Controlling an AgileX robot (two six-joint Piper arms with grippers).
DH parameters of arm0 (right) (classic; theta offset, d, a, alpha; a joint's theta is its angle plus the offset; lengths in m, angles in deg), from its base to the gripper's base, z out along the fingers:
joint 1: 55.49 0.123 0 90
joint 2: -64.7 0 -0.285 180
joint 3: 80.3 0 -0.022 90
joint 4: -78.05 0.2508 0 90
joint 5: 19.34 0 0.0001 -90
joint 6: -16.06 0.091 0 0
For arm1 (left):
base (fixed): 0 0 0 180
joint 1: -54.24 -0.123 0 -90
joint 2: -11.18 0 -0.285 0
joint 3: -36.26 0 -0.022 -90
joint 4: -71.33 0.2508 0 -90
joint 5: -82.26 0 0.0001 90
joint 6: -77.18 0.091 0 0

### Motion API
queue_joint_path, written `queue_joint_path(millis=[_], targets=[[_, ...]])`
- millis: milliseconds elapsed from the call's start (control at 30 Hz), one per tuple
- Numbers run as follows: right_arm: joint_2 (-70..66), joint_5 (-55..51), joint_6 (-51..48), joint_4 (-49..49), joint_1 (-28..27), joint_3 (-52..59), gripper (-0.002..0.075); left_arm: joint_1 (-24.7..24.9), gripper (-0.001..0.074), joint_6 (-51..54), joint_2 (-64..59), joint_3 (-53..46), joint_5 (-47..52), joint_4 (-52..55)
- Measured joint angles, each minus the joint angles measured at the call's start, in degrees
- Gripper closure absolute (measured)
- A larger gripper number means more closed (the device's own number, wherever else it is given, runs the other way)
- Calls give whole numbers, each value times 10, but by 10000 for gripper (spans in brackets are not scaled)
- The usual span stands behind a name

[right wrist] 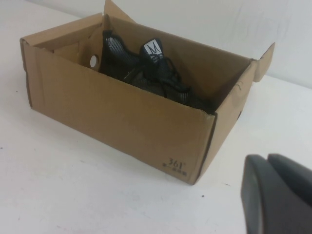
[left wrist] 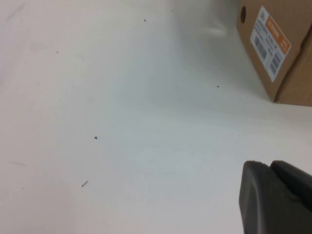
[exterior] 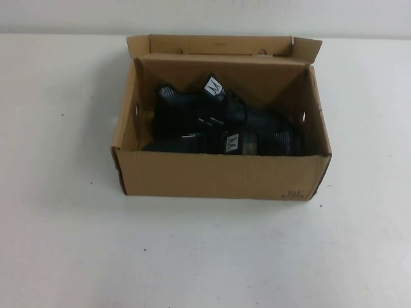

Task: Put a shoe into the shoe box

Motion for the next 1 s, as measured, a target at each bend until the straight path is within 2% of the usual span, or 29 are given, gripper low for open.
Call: queue_joint_path(millis=[800, 867, 1000], targets=[[0, 0, -1, 0, -3, 0, 743, 0, 736, 0, 0, 0, 0, 0], [2, 0, -1, 2, -23, 0, 743, 0, 736, 0, 0, 0, 0, 0], [17, 0, -1, 18, -108, 0, 743, 0, 736, 0, 0, 0, 0, 0]])
